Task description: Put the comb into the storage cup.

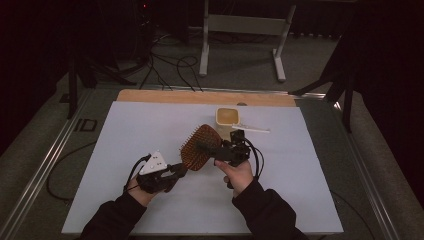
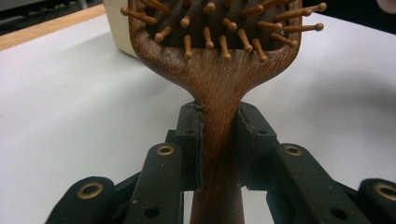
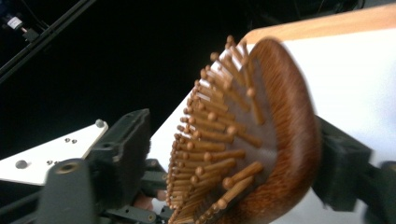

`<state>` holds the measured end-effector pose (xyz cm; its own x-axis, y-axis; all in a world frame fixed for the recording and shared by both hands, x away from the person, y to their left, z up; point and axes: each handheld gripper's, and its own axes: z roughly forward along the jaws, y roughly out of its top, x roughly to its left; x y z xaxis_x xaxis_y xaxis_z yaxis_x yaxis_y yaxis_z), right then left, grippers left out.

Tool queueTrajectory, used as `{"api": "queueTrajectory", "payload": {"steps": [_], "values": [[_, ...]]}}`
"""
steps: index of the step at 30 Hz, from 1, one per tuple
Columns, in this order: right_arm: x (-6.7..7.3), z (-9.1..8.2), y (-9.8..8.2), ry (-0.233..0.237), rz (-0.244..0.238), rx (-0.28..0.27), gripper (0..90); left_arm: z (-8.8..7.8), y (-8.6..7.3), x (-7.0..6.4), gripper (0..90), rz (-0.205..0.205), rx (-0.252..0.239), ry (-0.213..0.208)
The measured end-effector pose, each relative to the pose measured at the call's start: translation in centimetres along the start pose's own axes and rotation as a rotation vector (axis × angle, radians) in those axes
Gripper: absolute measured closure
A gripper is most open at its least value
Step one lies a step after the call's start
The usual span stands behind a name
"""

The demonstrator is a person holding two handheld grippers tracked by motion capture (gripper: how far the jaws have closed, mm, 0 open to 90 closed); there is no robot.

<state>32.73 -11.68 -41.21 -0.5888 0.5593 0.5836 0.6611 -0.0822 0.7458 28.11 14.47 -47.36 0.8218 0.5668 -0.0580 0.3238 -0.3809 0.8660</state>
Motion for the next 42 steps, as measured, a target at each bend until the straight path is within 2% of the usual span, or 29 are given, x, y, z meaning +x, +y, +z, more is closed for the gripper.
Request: {"api": "queueTrajectory", "payload": {"steps": [2, 4, 5, 7, 12, 16, 21, 26, 29, 33, 34, 36, 38, 39, 40, 42], "values": [[-0.1, 0.2, -0.2, -0.001, 0.004, 0.012, 29.7, 0.0, 0.0, 0.0, 73.9, 0.001, 0.002, 0.002], [-0.1, 0.3, -0.3, -0.002, 0.006, 0.014, 31.2, 0.0, 0.0, 0.0, 73.9, -0.004, 0.002, -0.003], [-0.1, 0.6, -0.5, -0.011, 0.002, 0.037, 35.0, 0.0, 0.0, 0.0, 73.9, 0.001, 0.002, 0.001], [0.0, 0.7, -0.6, -0.011, 0.007, 0.049, 37.4, 0.1, 0.0, 0.0, 73.9, -0.001, 0.002, -0.002], [-0.1, 0.7, -0.6, -0.003, 0.011, 0.042, 39.8, 0.0, -0.1, 0.1, 73.9, -0.007, -0.002, -0.007], [0.1, 0.7, -0.6, -0.004, -0.009, 0.046, 43.5, 0.2, -0.2, 0.1, 74.0, -0.009, 0.0, -0.011], [0.0, 0.5, -0.5, 0.014, 0.015, 0.042, 48.7, 0.2, -0.1, 0.0, 74.0, -0.004, -0.002, -0.013], [0.3, 0.3, -0.4, 0.006, 0.019, 0.04, 51.2, 0.3, -0.1, -0.1, 74.0, -0.01, -0.006, -0.018], [0.7, 0.2, -0.5, -0.001, -0.009, 0.028, 52.3, 0.3, -0.1, 0.0, 74.0, -0.012, -0.011, -0.026], [0.8, 0.1, -0.3, 0.006, -0.005, 0.02, 52.8, 0.3, -0.1, 0.1, 73.5, -0.021, -0.019, -0.039], [1.1, 0.0, -0.2, 0.005, -0.023, 0.023, 53.3, 0.4, 0.0, 0.2, 71.8, -0.066, -0.03, -0.065], [1.3, -0.1, -0.1, 0.018, -0.03, 0.016, 53.3, 0.5, 0.0, 0.4, 62.7, -0.081, -0.014, -0.064], [1.6, -0.2, 0.1, 0.014, -0.048, 0.007, 53.3, 0.5, -0.1, 0.4, 57.4, -0.083, -0.027, -0.055], [1.6, -0.2, 0.1, 0.014, -0.048, 0.007, 53.3, 0.5, -0.1, 0.4, 53.2, -0.083, -0.027, -0.055], [1.8, -0.4, 0.4, 0.007, -0.075, 0.001, 53.2, 0.4, 0.0, 0.5, 49.4, -0.087, -0.017, -0.059], [1.9, -0.6, 0.7, 0.005, -0.08, 0.002, 53.1, 0.3, 0.1, 0.5, 44.5, -0.085, -0.017, -0.06]]}}
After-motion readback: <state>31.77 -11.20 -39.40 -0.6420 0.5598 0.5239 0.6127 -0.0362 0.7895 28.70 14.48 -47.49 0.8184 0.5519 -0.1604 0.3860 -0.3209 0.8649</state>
